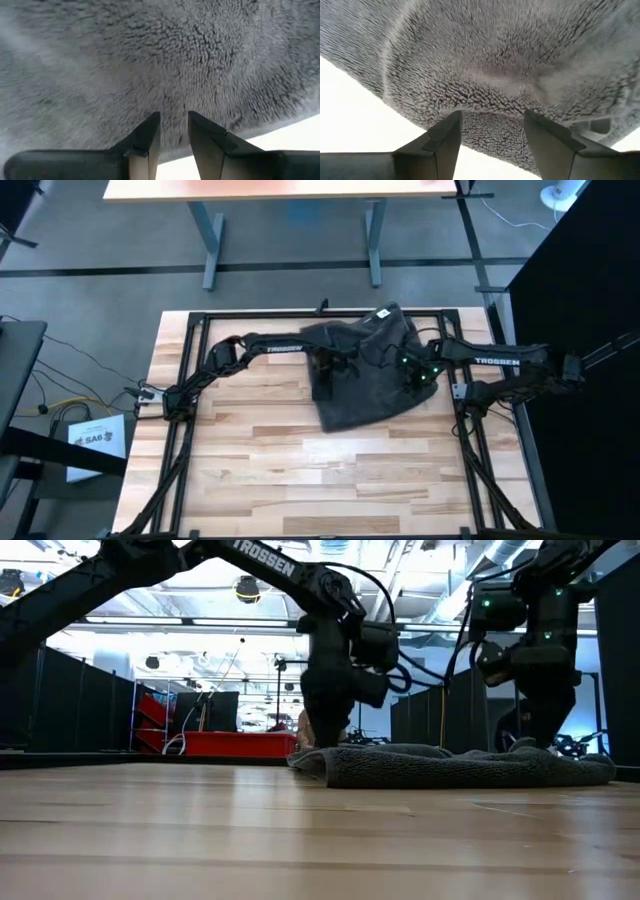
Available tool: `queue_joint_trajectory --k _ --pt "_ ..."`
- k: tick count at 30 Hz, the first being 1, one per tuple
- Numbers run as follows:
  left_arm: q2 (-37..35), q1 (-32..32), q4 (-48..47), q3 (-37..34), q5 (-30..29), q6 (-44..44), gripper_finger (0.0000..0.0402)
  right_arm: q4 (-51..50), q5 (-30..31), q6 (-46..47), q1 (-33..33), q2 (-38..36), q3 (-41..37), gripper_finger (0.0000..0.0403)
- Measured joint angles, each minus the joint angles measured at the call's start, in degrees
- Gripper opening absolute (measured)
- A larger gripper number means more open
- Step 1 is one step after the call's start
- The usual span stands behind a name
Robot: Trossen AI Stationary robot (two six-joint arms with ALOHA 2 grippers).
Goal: Roll towel
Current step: Roll the black towel
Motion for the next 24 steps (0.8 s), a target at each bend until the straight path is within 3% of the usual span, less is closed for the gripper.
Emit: queue_joint_trajectory --k 7,13,24 --pt "-0.5 -1.0 5.5 -5.2 -0.5 -1.2 0.0083 0.6 0.1 0.2 1.5 3.6 0.0 0.0197" --pt "-2.7 0.3 4.1 -13.6 0.7 0.8 0.0080 0.5 0.1 0.6 2.8 3.8 0.0 0.0197" --pt "-20.9 4.5 13.0 -37.0 -4.9 0.0 0.0044 1.2 0.1 -0.8 7.8 3.7 0.0 0.0197"
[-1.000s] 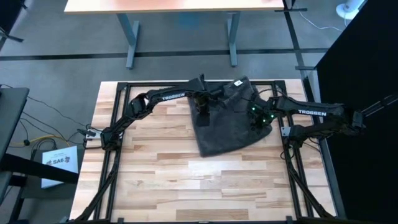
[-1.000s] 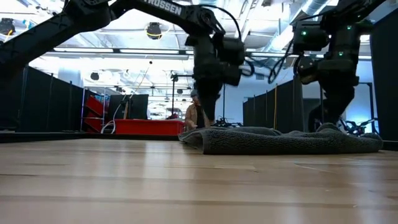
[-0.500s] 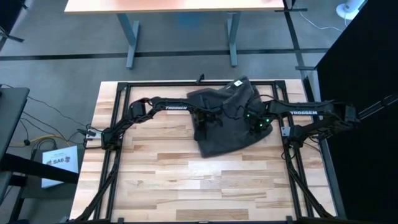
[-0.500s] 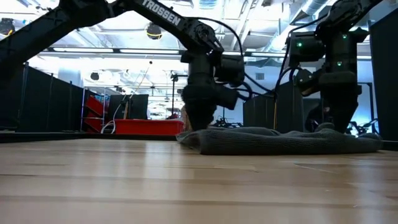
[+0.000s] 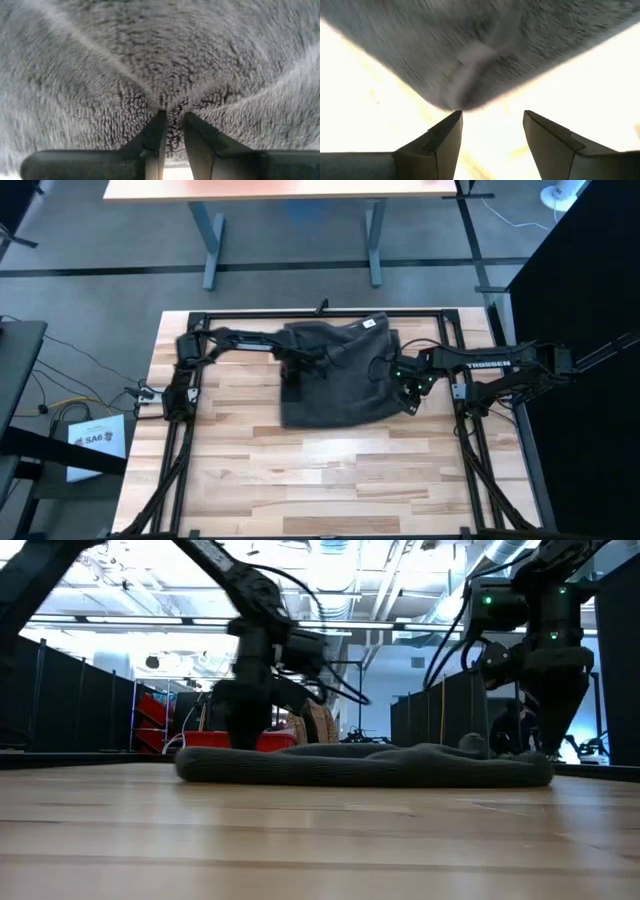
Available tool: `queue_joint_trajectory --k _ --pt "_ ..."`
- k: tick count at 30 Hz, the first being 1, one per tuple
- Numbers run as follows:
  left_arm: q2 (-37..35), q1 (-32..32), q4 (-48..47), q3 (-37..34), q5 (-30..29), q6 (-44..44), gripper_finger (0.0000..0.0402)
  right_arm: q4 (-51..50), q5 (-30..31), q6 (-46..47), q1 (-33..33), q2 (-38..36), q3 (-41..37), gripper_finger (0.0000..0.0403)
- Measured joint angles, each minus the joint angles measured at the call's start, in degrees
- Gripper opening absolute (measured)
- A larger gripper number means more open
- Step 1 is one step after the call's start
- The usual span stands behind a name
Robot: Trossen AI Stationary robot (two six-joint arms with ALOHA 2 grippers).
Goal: Roll towel
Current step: Roll the black towel
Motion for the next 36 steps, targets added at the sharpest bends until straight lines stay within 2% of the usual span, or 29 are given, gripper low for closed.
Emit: queue_joint_trajectory --k 5,8,11,13,15,18,20,24,31,36 --pt "-9.5 0.7 1.3 -9.6 0.4 -2.9 0.0043 3.3 0.0 -0.2 2.2 0.0 2.9 0.0197" --pt "-15.0 -0.2 3.1 -10.2 0.5 -6.7 0.0043 4.8 0.0 -0.6 2.2 0.0 6.7 0.0197" --pt "-18.7 -1.6 10.2 -10.2 1.2 -10.0 0.0043 6.4 -0.1 -1.4 -0.2 0.6 9.3 0.0197" --pt "-19.2 -2.4 15.7 -10.1 2.0 -11.6 0.0043 6.6 0.0 -1.2 -2.6 2.0 9.8 0.0197" --pt "-18.7 -2.8 17.4 -10.1 2.6 -13.1 0.0043 4.0 0.0 0.9 -5.0 4.0 9.7 0.0197" --pt "-17.3 -3.2 16.4 -10.3 2.8 -14.9 0.0043 3.1 -0.2 2.0 -6.9 5.9 8.6 0.0197" --pt "-17.1 -3.5 15.3 -10.5 3.0 -15.2 0.0043 6.8 -0.6 2.0 -7.3 6.5 8.3 0.0197" --pt "-17.1 -3.5 14.8 -10.5 3.1 -15.4 0.0043 14.7 -6.0 3.0 -9.2 7.5 8.5 0.0197" --pt "-17.1 -3.9 12.4 -10.5 3.1 -15.4 0.0043 12.7 -5.9 2.1 -10.9 13.1 8.4 0.0197" --pt "-17.1 -4.5 11.4 -10.5 3.1 -14.7 0.0043 12.5 -5.9 3.1 -10.8 13.3 8.5 0.0197"
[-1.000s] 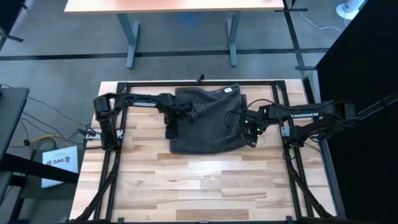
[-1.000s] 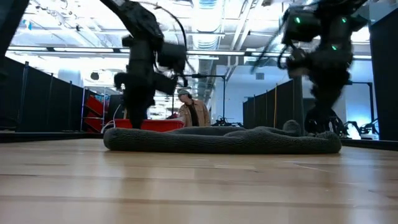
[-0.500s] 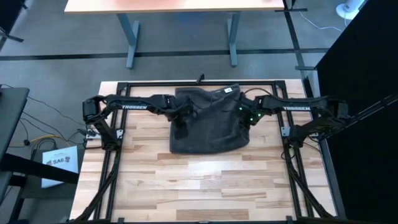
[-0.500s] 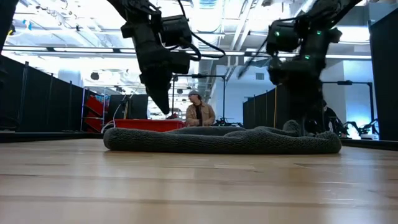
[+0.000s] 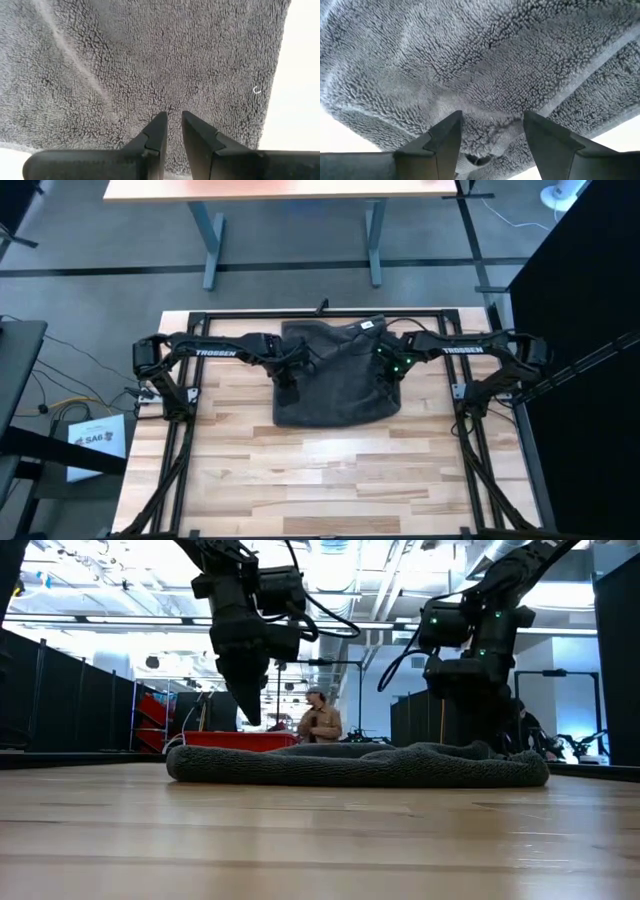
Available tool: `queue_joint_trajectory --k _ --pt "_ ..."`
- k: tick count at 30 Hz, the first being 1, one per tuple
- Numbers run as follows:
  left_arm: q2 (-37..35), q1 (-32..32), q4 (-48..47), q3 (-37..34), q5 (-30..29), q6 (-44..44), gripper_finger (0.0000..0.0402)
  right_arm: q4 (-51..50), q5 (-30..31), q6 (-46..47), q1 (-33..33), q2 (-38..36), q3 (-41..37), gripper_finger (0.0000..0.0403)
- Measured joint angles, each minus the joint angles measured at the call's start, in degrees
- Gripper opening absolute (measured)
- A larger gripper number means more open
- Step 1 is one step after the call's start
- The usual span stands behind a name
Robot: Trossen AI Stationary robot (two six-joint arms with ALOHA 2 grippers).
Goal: Roll towel
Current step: Roll the black towel
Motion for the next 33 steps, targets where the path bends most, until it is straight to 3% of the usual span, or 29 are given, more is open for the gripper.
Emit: queue_joint_trajectory --k 7,9,13,14,26,33 --pt "-0.1 -0.2 0.2 0.0 0.0 1.1 0.0043 -0.8 -0.1 1.3 0.0 0.3 0.0 0.0181" --pt "-0.1 -0.1 0.2 0.0 -0.1 1.6 0.0043 -0.9 -0.2 1.6 0.4 0.3 0.0 0.0146" --pt "-0.1 -0.1 0.2 0.1 -0.1 1.9 0.0043 -1.0 -0.5 1.3 1.1 0.1 0.0 0.0028" --pt "-0.1 -0.1 0.2 0.1 -0.1 1.9 0.0043 -0.8 -0.6 1.1 1.4 -0.2 0.0 0.0016" --pt "-0.1 -0.1 0.6 0.1 -0.1 1.9 0.0043 -7.9 1.9 4.6 2.5 -11.1 1.4 0.0000" --pt "1.1 -0.1 9.9 0.3 -0.7 5.8 0.0043 -12.4 3.3 5.0 1.2 -12.6 -0.8 0.0001"
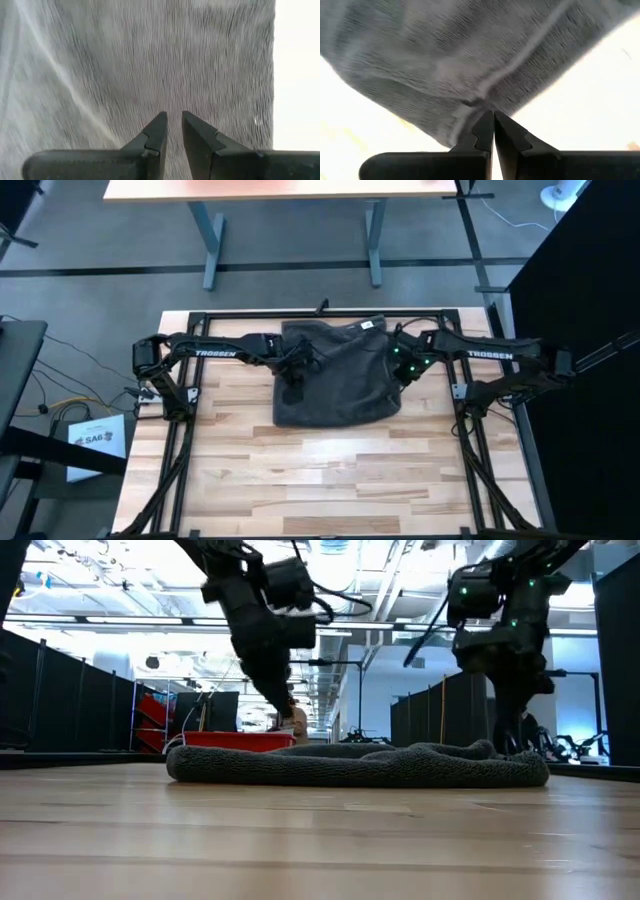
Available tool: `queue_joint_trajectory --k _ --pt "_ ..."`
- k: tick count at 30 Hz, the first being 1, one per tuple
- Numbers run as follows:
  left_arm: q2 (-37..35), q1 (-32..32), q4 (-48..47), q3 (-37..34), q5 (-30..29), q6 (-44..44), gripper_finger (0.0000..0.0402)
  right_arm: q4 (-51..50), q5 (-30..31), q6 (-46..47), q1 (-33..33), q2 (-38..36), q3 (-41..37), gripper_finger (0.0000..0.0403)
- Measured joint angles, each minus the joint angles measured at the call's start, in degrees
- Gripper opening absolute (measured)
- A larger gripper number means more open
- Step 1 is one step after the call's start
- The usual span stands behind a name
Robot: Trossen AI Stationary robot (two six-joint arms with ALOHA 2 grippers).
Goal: Roll towel
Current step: Roll the black towel
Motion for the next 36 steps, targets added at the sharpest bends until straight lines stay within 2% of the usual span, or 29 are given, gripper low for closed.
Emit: queue_joint_trajectory --k 7,12,16,20,24,30,36 --pt "8.0 0.5 -2.1 -0.3 0.4 0.5 0.0043 6.2 -2.3 1.3 -0.2 0.8 -3.5 0.0018" --pt "9.2 0.5 -1.7 -0.2 0.7 0.5 0.0043 9.4 -5.4 1.9 -0.2 0.8 -3.4 0.0079" --pt "9.1 0.5 -1.5 -0.2 0.7 0.3 0.0043 9.1 -4.8 1.9 -1.2 1.1 -4.0 0.0135" --pt "9.0 0.5 -1.5 -0.2 0.7 0.2 0.0043 14.2 -3.6 3.8 -5.4 0.8 -4.0 0.0178" --pt "9.0 0.5 -1.7 -0.2 0.8 0.1 0.0043 17.5 -4.7 4.2 -11.9 1.4 -2.0 0.0201" --pt "9.0 0.5 -2.0 -0.2 2.9 0.5 0.0043 16.5 -7.8 -0.2 -22.1 8.8 1.8 0.0217" --pt "9.0 0.5 -2.2 -0.2 3.2 0.5 0.0043 16.5 -9.2 -3.9 -25.4 16.4 7.2 0.0219"
